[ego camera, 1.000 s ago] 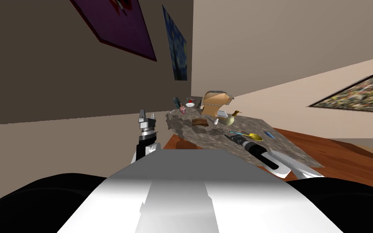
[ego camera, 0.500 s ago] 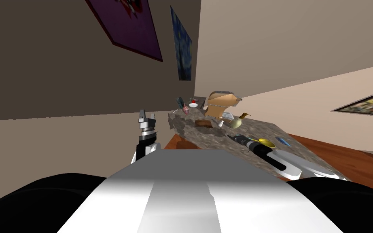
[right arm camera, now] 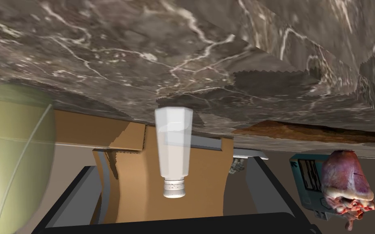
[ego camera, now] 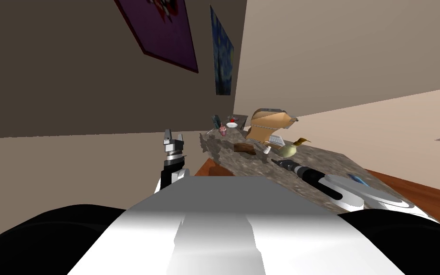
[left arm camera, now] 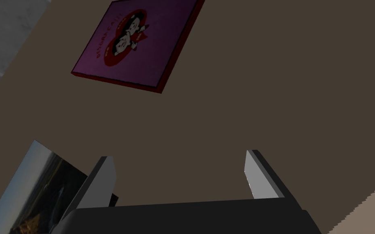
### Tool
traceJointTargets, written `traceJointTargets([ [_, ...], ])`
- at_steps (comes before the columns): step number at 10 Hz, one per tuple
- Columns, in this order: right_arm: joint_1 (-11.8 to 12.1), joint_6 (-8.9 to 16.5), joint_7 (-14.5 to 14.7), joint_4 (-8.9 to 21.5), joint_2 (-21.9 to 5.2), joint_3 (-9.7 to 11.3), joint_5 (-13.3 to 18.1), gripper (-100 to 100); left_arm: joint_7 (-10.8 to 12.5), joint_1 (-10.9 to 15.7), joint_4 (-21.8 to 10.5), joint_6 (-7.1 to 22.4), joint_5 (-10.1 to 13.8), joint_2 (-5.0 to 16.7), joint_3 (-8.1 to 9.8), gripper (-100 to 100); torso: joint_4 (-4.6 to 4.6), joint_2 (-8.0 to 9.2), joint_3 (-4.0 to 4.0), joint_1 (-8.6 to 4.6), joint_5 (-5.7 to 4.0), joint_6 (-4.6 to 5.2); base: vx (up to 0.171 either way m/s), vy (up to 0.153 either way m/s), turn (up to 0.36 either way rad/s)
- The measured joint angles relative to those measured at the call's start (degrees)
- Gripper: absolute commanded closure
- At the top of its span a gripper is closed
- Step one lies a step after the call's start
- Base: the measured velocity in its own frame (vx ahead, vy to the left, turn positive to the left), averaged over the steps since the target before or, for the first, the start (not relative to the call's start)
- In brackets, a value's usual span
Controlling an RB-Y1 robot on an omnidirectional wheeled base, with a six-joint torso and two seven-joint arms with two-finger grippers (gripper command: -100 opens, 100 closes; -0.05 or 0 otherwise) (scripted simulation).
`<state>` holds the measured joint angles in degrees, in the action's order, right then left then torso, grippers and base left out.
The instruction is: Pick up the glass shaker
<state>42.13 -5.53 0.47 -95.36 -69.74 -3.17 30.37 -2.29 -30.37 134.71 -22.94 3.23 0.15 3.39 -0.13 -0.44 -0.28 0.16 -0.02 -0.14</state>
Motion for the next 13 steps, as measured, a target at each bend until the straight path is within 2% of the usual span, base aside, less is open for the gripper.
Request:
traceJointTargets([
  [4, 0.0, 3.72, -4.03, 0.11, -3.68, 0.75, -1.23, -100, 0.0, -0.01, 0.0, 0.0, 0.0, 0.0, 0.01, 0, -0.06, -0.26, -0.15, -0.13, -0.03, -0.01, 0.109, -0.015, 0.115],
  [5, -0.03, 3.92, -4.27, 0.1, -3.81, 0.72, -1.28, 0, 0.0, -0.01, 0.0, 0.0, 0.0, 0.0, 0.01, 0, -0.02, -0.04, -0.04, -0.08, -0.03, 0.05, 0.013, -0.003, -0.003],
  [6, -0.04, 3.9, -4.25, 0.1, -3.8, 0.72, -1.27, -100, 0.0, 0.0, 0.0, 0.0, 0.0, 0.0, 0.0, 0, 0.03, 0.18, 0.09, -0.04, -0.02, 0.05, -0.031, 0.007, 0.165],
  [8, -0.12, 3.61, -2.13, 1.97, -3.59, 0.42, -4.29, -100, 0.0, 0.02, 0.0, 0.0, 0.0, 0.0, 0.0, 0, 0.12, 0.57, 0.32, 0.0, -0.01, 0.01, -0.101, 0.009, 0.254],
  [11, -2.04, 3.21, 1.55, 5.66, -3.11, 1.52, -8.96, -100, 0.0, 0.02, 0.0, 0.0, 0.0, 0.0, 0.0, 0, 0.13, 0.59, 0.34, 0.02, -0.01, 0.04, -0.068, 0.014, 0.148],
  [13, -2.32, 3.1, 3.88, 7.38, -2.86, 1.44, -11.93, -100, 0.0, 0.01, 0.0, 0.0, 0.0, 0.0, 0.0, 0, 0.14, 0.58, 0.34, -0.01, -0.01, 0.09, -0.055, 0.009, 0.104],
])
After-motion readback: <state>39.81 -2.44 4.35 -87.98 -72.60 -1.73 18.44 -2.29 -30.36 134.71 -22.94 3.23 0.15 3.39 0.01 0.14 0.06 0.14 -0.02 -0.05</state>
